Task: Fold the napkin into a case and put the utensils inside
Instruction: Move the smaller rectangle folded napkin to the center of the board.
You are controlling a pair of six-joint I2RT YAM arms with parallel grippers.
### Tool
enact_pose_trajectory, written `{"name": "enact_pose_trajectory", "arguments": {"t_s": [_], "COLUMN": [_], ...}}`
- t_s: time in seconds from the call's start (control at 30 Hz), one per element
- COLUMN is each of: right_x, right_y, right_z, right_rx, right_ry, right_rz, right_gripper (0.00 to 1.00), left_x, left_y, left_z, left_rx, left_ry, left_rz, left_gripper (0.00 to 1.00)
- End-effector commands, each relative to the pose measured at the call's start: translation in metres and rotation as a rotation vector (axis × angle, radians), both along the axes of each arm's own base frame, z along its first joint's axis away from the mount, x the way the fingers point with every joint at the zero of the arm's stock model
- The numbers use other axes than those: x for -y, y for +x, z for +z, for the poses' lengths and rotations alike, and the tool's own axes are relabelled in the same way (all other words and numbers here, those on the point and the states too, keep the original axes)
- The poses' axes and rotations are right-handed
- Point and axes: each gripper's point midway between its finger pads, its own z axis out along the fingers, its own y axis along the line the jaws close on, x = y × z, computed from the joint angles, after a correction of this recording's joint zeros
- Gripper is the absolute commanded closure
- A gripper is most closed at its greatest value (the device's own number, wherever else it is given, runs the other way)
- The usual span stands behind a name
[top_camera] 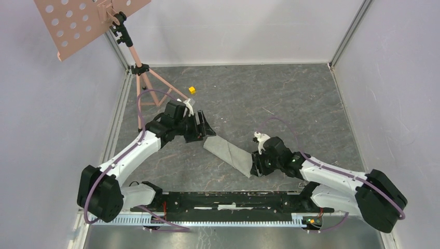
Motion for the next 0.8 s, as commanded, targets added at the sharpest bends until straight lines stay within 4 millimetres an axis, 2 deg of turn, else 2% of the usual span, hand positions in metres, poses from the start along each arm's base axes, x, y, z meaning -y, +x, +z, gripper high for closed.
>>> {"name": "enact_pose_trajectory", "arguments": {"t_s": [0.0, 0.1, 0.2, 0.27, 0.33, 0.4, 0.5, 0.57, 0.63, 0.7, 0.77], "right_x": [-0.044, -0.088, -0.119, -0.125, -0.116, -0.089, -0.041, 0.000, 0.051, 0.091, 0.134], "right_y": [0.023, 0.026, 0.027, 0.031, 0.033, 0.039, 0.044, 0.048, 0.053, 0.055, 0.054], "right_z": [0.017, 0.030, 0.043, 0.056, 0.064, 0.066, 0.077, 0.082, 0.077, 0.074, 0.077], "right_rx": [0.062, 0.049, 0.049, 0.084, 0.120, 0.161, 0.236, 0.275, 0.259, 0.234, 0.238], "right_ry": [0.132, 0.230, 0.261, 0.256, 0.218, 0.101, -0.036, -0.117, -0.206, -0.250, -0.299], "right_rz": [-0.044, -0.045, -0.041, -0.046, -0.048, -0.094, -0.188, -0.288, -0.430, -0.553, -0.736], "right_gripper": [0.59, 0.60, 0.53, 0.45, 0.35, 0.23, 0.12, 0.10, 0.09, 0.09, 0.08], "left_x": [-0.003, -0.007, -0.015, -0.022, -0.027, -0.029, -0.027, -0.024, -0.019, -0.015, -0.011], "left_y": [-0.009, -0.011, -0.012, -0.015, -0.018, -0.022, -0.026, -0.028, -0.030, -0.033, -0.037], "left_z": [0.013, 0.023, 0.036, 0.046, 0.057, 0.065, 0.074, 0.078, 0.082, 0.086, 0.091], "left_rx": [0.040, 0.064, 0.107, 0.135, 0.169, 0.196, 0.217, 0.222, 0.225, 0.227, 0.227], "left_ry": [-0.013, -0.010, 0.013, 0.033, 0.042, 0.039, 0.020, 0.001, -0.024, -0.049, -0.077], "left_rz": [-0.032, -0.021, -0.004, 0.003, 0.006, 0.001, -0.023, -0.044, -0.068, -0.093, -0.113], "left_gripper": [0.21, 0.21, 0.20, 0.20, 0.18, 0.16, 0.13, 0.13, 0.12, 0.11, 0.11]}}
